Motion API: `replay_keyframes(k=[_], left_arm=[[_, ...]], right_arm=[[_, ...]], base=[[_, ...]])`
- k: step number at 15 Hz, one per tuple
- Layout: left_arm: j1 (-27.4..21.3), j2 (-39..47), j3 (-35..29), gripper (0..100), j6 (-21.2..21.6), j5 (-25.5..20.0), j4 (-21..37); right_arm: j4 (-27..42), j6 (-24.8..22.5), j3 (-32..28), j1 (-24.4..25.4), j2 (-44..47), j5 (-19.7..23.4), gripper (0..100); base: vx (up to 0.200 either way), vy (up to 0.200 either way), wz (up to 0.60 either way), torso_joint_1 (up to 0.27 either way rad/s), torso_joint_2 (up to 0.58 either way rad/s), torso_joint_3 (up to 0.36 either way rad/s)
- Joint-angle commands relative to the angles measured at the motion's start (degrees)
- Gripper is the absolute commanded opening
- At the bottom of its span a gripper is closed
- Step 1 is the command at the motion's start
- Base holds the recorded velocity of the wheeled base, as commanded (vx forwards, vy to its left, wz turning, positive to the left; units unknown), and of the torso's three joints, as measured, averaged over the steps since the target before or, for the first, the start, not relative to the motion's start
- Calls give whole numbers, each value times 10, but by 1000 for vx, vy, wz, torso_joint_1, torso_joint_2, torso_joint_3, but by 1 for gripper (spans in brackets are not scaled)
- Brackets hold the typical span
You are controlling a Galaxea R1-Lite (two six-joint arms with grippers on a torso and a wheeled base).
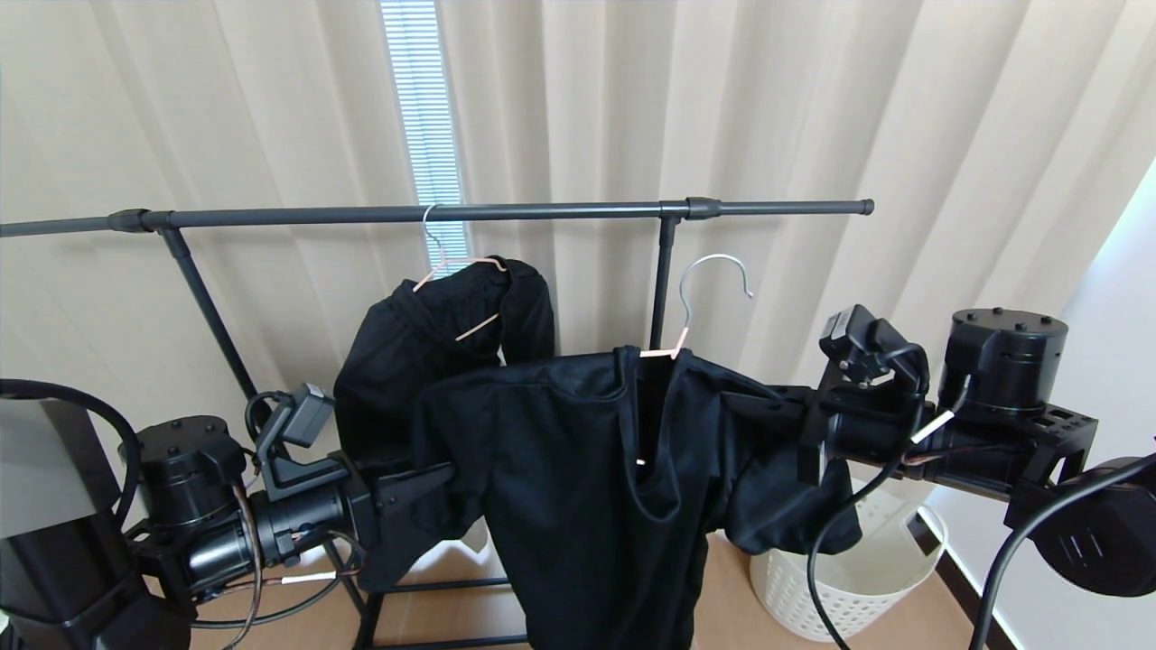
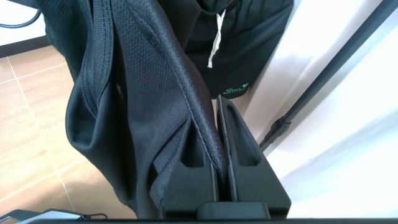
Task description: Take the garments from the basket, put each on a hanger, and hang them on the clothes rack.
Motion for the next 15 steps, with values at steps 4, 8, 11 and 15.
replay_keyframes(k=[4, 8, 11, 15], left_arm=[[6, -3, -1, 0, 1, 0, -1], [19, 0, -1, 0, 2, 0, -1], [20, 1, -2, 0, 2, 0, -1], [28, 9, -8, 0, 2, 0, -1]], right_arm=[[-1, 0, -4, -18, 0, 2, 0], [-1, -1, -6, -43, 0, 31, 0], [-1, -1, -10, -63, 2, 53, 0], [-1, -2, -11, -71, 2, 60, 0]], base=[[0, 0, 0, 0, 0, 0], [0, 0, 0, 0, 0, 0], [0, 0, 0, 0, 0, 0], [0, 0, 0, 0, 0, 0]])
